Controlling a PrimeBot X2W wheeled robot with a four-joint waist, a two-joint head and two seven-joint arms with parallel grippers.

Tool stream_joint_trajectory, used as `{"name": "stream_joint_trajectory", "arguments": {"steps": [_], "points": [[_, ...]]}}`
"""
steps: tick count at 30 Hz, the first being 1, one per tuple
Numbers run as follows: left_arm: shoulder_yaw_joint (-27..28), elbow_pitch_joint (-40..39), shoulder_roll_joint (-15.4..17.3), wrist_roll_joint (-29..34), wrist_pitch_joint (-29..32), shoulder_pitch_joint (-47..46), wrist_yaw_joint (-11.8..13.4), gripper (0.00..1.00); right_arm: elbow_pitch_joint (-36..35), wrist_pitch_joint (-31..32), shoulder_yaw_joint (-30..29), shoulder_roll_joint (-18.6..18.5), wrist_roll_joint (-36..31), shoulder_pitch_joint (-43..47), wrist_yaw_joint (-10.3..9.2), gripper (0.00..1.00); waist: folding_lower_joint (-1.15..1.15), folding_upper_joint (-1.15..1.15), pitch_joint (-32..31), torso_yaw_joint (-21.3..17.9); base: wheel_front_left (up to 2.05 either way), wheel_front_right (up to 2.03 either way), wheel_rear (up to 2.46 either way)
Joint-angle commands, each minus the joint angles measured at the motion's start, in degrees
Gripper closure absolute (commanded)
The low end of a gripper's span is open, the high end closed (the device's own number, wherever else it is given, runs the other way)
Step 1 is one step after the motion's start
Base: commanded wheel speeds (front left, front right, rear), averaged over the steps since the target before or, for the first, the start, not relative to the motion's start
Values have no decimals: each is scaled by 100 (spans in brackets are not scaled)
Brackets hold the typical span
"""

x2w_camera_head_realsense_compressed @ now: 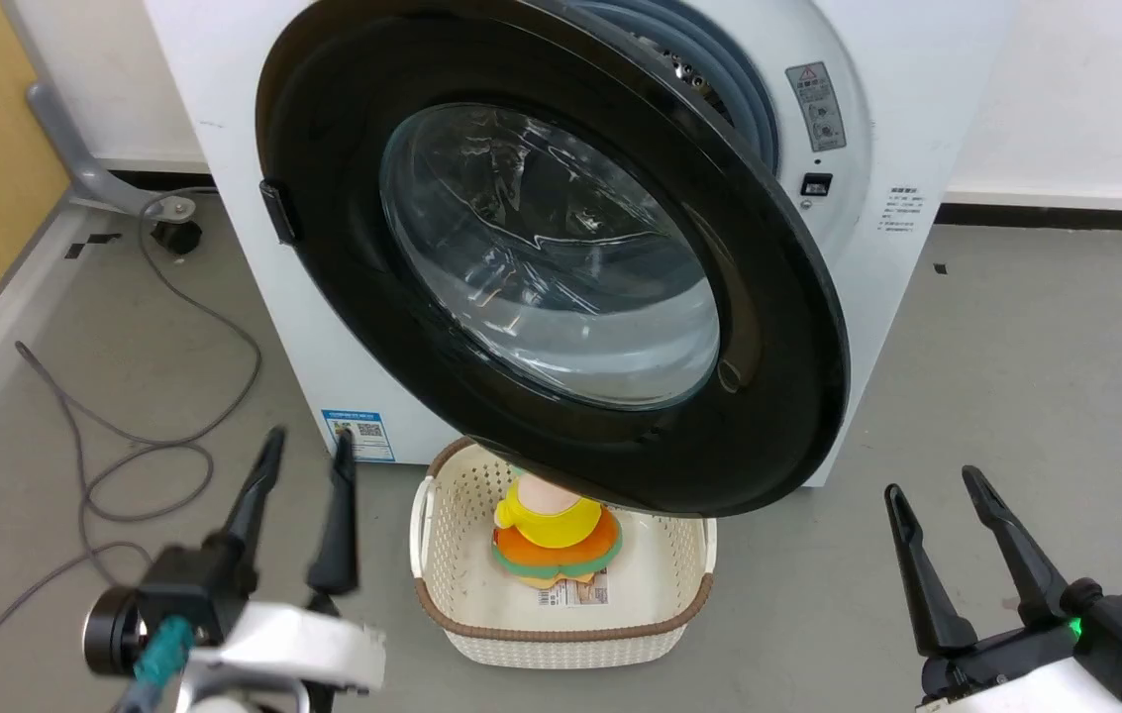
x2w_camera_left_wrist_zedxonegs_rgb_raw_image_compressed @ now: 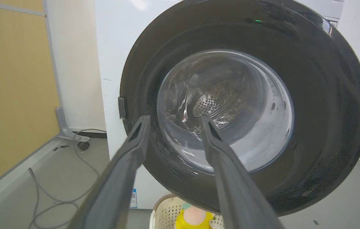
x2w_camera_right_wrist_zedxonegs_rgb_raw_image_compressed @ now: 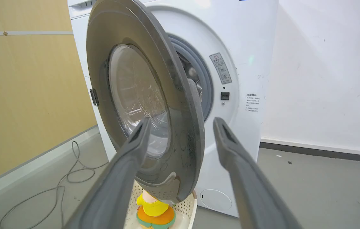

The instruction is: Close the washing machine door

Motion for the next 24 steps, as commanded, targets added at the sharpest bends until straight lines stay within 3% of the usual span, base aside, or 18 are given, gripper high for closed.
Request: {"name": "stream_joint_trajectory", "arguments": {"steps": [1, 8, 16, 17, 18, 24], "points": [[44, -69, -26, 197, -24, 163, 15, 0, -26, -25, 23, -23, 29, 97, 5, 0, 0, 0, -6, 8, 0, 0, 0], [99, -159, -267, 846, -24, 719, -21, 0, -5, -25, 56, 5, 69, 129, 5, 0, 0, 0, -1, 62, 0, 0, 0], [125, -53, -492, 1027, -25, 951, -163, 0, 115, -25, 73, 4, 113, 114, 5, 0, 0, 0, 145, 206, 0, 0, 0], [122, -39, -512, 1052, -25, 930, -185, 0, 120, -25, 102, -19, 134, 89, 5, 54, 0, 0, 182, 235, 0, 0, 0], [115, -28, -540, 1072, -25, 908, -206, 0, 117, -25, 137, -55, 151, 60, 5, 100, 0, 0, 226, 267, 0, 0, 0], [84, 2, -685, 1183, -25, 740, -298, 0, 72, -25, 492, -408, 318, -328, 5, 100, 0, 0, 555, 476, 0, 0, 0]]}}
